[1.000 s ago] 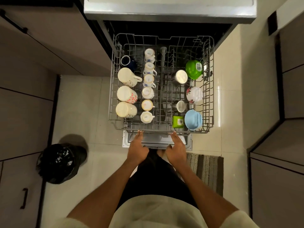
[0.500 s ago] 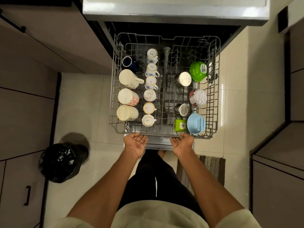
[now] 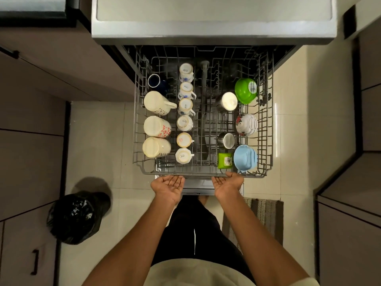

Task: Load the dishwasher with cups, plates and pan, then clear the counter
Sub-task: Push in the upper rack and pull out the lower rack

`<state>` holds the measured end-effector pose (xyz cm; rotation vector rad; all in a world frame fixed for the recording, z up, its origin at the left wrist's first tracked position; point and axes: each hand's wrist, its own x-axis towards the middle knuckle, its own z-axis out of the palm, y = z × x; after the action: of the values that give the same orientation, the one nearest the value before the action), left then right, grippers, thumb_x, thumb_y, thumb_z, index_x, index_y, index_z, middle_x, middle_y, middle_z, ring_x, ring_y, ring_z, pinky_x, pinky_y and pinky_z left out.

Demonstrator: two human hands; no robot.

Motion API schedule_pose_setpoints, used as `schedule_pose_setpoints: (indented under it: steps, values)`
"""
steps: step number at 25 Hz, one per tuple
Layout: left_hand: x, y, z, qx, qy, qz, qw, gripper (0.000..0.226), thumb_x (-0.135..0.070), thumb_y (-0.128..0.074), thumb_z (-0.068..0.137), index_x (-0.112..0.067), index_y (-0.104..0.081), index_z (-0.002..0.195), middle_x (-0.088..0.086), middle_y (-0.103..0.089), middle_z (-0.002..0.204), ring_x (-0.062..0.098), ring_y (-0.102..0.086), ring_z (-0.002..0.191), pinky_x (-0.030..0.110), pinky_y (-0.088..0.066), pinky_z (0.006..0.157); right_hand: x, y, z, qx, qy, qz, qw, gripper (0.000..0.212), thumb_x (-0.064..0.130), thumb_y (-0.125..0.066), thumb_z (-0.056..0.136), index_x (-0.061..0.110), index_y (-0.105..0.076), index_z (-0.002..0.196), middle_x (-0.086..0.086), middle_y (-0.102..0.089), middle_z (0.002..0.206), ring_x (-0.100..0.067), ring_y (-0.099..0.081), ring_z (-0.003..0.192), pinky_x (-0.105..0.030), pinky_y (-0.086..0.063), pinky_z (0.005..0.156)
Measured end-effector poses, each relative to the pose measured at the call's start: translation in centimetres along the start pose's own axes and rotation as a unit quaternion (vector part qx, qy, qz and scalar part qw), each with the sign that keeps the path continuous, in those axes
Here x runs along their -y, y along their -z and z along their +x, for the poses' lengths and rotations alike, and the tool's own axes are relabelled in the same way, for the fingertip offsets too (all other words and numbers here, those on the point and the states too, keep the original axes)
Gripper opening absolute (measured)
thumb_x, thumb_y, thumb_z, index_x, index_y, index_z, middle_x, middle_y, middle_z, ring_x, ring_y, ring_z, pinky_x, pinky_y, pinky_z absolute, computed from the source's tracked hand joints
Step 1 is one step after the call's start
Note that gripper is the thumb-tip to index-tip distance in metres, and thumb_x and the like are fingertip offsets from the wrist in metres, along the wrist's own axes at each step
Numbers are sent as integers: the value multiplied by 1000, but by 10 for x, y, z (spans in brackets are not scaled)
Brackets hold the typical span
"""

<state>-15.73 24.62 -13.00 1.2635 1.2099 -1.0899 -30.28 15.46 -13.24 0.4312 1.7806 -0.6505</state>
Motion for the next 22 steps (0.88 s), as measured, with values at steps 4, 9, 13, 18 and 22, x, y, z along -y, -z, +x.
schedule_pose_setpoints:
  steps: [4,9,13,18,22]
  values:
    - [-7,-16,-5,3,6,-18,1000,49,-12,-33,95,11,-41,138,26,-45,145,38,-45,135,47,-39,112,6,-15,-5,-6,10,3,1000,44,7,-36,89,-1,-55,127,-26,-41,148,-40,-47,132,-51,-41,112]
    - [-18,-40,-2,16,16,-49,999,48,-11,-31,95,9,-43,137,23,-45,147,36,-43,138,47,-39,112,18,-39,-1,5,21,9,1000,54,9,-34,90,-1,-43,142,-25,-43,147,-39,-47,131,-52,-40,111]
    - [-28,-66,-1,49,19,-70,996,48,-12,-31,94,9,-44,135,24,-45,147,37,-43,137,50,-37,114,30,-63,1,31,33,15,999,53,9,-36,90,-2,-44,141,-26,-45,145,-40,-49,130,-51,-42,110]
    - [-49,-124,-8,104,-8,-81,991,51,-12,-34,95,10,-39,141,26,-40,150,39,-39,140,50,-30,118,63,-116,-2,110,57,31,992,51,13,-38,91,0,-44,140,-25,-47,141,-40,-46,132,-53,-36,113]
    - [-70,-177,-12,152,-38,-97,983,47,-11,-37,92,4,-47,135,24,-50,140,36,-51,123,51,-36,114,90,-164,-9,152,64,33,986,45,15,-40,92,1,-52,132,-23,-52,136,-38,-51,125,-51,-42,110]
